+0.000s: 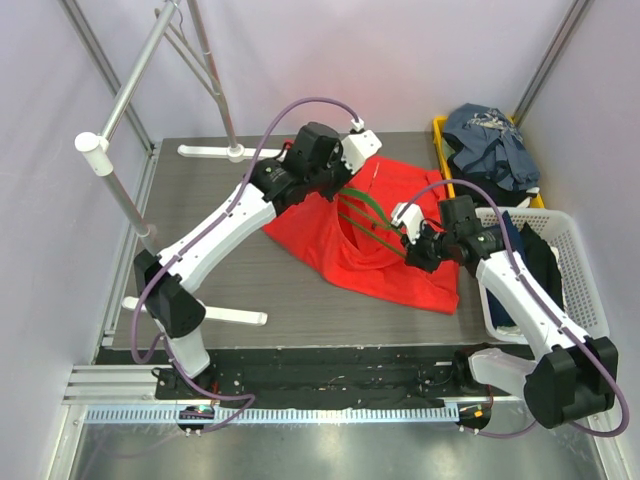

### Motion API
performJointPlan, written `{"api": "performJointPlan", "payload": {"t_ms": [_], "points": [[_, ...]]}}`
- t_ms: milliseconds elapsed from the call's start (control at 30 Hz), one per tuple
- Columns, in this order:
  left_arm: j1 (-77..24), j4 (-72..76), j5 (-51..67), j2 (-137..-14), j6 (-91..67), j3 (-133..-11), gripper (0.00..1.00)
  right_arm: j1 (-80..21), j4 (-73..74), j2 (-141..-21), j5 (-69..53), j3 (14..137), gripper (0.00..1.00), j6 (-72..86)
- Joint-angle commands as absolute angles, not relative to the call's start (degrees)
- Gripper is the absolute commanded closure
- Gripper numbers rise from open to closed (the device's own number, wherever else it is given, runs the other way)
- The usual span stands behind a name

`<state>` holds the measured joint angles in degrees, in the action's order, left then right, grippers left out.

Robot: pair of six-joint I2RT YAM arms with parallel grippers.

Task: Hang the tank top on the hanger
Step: Hang the tank top on the hanger.

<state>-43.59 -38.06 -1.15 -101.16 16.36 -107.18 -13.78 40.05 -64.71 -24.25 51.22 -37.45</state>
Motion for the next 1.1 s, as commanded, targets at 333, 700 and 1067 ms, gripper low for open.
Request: {"api": "performJointPlan", "payload": {"t_ms": [333, 700, 1067], "points": [[-45.9, -38.3, -0.2, -96.1, 15.0, -108.2, 1.0, -17.8, 31.9, -64.7, -22.6, 53.6, 0.99, -32.7], [-46.0, -38.2, -1.5, -94.7, 15.0, -106.6, 1.0, -17.7, 29.1, -62.6, -20.8, 50.9, 0.99, -32.2], [-45.9, -37.9, -5.5, -93.3, 13.8, -108.2, 1.0, -17.8, 28.6, -62.8, -20.6, 49.7, 0.99, -32.5]]}}
